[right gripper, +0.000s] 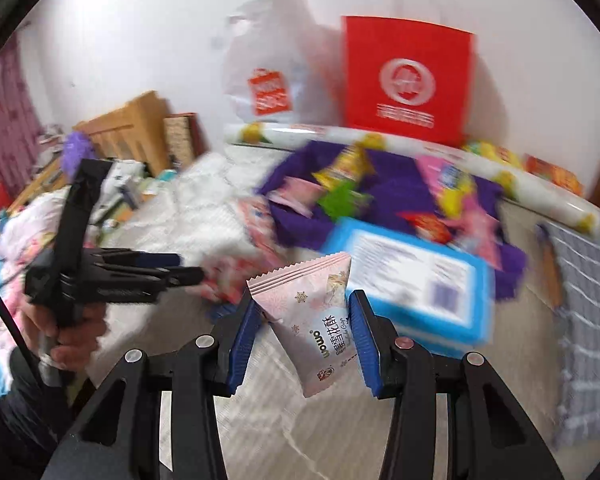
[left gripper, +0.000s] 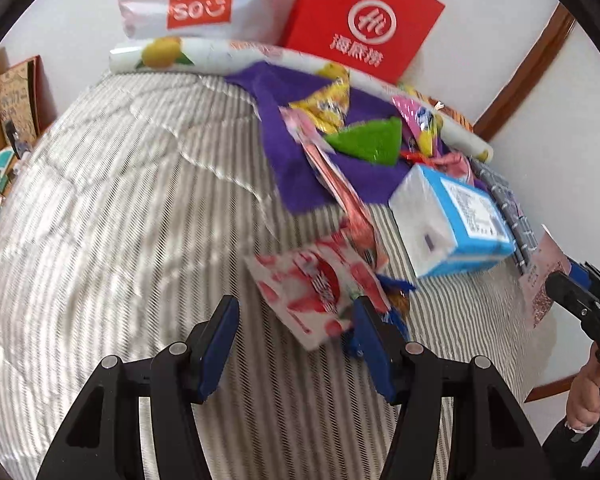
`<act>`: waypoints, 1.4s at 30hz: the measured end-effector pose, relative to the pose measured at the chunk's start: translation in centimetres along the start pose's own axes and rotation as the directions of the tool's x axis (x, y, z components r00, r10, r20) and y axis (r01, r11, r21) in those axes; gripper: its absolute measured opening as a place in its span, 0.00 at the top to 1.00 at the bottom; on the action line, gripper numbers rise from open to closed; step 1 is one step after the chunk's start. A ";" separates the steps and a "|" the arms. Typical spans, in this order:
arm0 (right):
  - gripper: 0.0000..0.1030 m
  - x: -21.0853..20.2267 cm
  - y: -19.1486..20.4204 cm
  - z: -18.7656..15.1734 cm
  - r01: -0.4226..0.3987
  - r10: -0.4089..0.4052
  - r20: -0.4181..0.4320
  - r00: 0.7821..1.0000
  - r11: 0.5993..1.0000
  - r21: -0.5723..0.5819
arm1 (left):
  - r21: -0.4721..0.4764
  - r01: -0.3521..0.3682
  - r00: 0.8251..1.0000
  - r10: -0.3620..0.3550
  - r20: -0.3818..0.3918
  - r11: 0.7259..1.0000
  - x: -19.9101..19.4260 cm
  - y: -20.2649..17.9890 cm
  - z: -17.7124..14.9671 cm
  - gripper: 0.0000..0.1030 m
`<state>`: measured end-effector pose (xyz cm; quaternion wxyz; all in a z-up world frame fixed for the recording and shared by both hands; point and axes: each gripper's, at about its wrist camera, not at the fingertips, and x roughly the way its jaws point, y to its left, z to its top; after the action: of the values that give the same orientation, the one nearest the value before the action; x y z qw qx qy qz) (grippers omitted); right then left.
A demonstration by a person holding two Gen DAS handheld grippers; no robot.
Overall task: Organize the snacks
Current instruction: 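Grasp the pink strawberry bag with the left tool while the right tool regrips the pink-white bag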
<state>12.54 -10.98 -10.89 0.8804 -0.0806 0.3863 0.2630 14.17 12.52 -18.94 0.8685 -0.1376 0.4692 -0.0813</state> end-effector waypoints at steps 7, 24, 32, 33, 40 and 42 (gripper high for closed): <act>0.56 0.8 -4.9 -3.8 0.157 -0.149 -0.109 0.983 0.985 0.071 | -0.046 -0.002 1.000 0.002 -0.004 0.999 1.3 -1.0 0.5 0.40; 0.37 5.5 -7.5 -6.5 0.102 -0.081 -0.155 0.985 0.986 0.130 | -0.091 -0.099 0.993 0.104 0.053 0.991 3.1 -1.9 1.9 0.54; 0.28 5.0 -8.1 -8.0 0.082 -0.056 -0.158 0.986 0.984 0.160 | -0.081 -0.092 0.993 0.098 0.063 0.992 3.3 -1.9 1.8 0.58; 0.28 4.9 -7.9 -8.2 0.089 -0.066 -0.149 0.987 0.985 0.150 | -0.075 -0.103 0.992 0.107 0.065 0.992 3.4 -2.1 1.8 0.58; 0.51 4.8 -6.3 -8.6 0.180 -0.172 -0.130 0.977 0.982 0.058 | -0.067 -0.059 0.996 0.063 0.063 0.996 2.8 -2.6 1.6 0.69; 0.70 4.6 -6.5 -8.5 0.175 -0.166 -0.132 0.977 0.982 0.066 | -0.061 -0.051 0.996 0.055 0.069 0.997 2.4 -2.7 1.4 0.70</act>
<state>13.11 -17.60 -20.49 0.8760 -0.0959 0.4427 0.1657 16.59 9.52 -19.25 0.8819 -0.1536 0.4440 -0.0394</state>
